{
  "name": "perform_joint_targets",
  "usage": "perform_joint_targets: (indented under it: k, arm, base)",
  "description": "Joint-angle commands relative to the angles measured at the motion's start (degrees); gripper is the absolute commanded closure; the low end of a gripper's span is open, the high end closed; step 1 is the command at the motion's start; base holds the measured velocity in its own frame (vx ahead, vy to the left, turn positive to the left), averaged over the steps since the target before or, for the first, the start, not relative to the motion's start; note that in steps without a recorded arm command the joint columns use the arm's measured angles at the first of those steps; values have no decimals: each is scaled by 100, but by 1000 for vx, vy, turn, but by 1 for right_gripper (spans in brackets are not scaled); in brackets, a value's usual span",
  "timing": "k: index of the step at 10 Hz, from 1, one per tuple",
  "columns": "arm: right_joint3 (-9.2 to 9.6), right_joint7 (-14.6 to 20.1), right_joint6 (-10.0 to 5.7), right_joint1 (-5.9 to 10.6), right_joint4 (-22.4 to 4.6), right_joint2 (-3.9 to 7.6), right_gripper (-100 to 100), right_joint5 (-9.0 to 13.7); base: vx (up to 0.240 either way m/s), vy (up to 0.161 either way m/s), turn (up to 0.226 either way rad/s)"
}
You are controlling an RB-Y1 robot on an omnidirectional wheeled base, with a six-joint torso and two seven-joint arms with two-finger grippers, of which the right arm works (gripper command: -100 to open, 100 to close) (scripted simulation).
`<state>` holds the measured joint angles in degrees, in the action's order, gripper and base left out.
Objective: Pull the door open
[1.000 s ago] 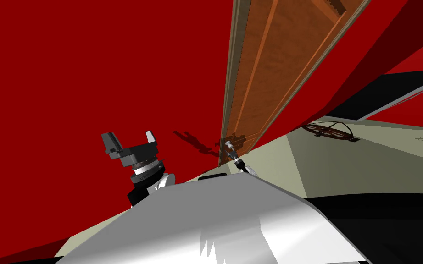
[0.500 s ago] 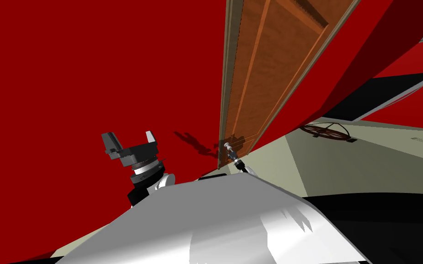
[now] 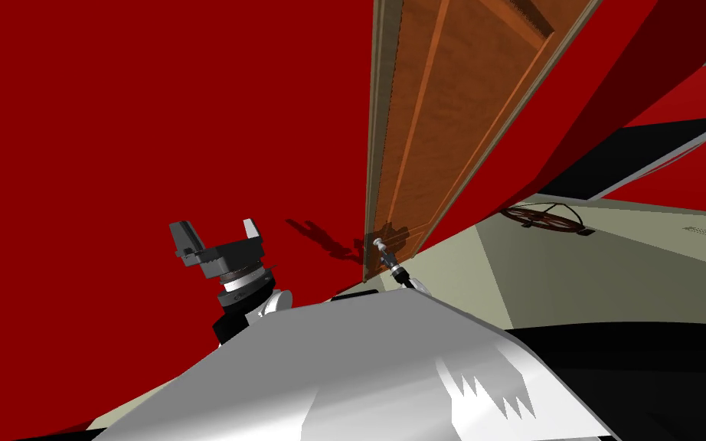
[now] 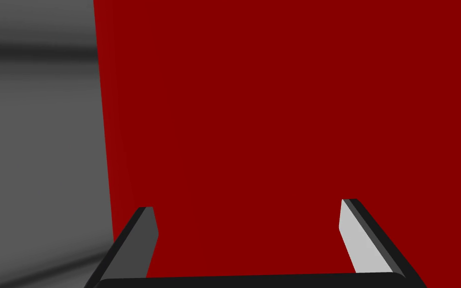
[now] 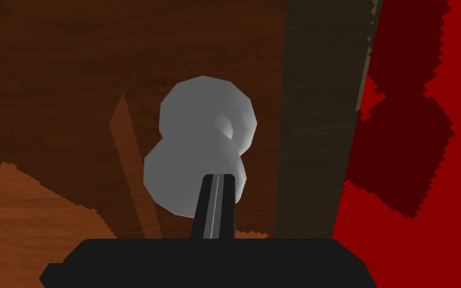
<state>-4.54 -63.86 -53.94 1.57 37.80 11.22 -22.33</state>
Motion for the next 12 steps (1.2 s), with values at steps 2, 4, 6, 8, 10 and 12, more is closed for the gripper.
perform_joint_targets:
  k: [2,4,6,8,10,12]
  arm:
    - [16,40,-17,6,39,58,-100,-10]
    - [30,71,-32,11,71,103,-100,-18]
    - [48,114,-52,18,113,165,-100,-30]
    - [65,154,-70,24,152,221,-100,-40]
    - [27,93,-92,1,92,261,-100,116]
    - [-4,46,-117,-17,47,311,-100,257]
  base:
    - [-80,15,5]
    - [-193,68,-11]
    - [-176,-31,-33]
    - [-181,-123,-37]
    - [7,-3,111]
    - [193,103,139]
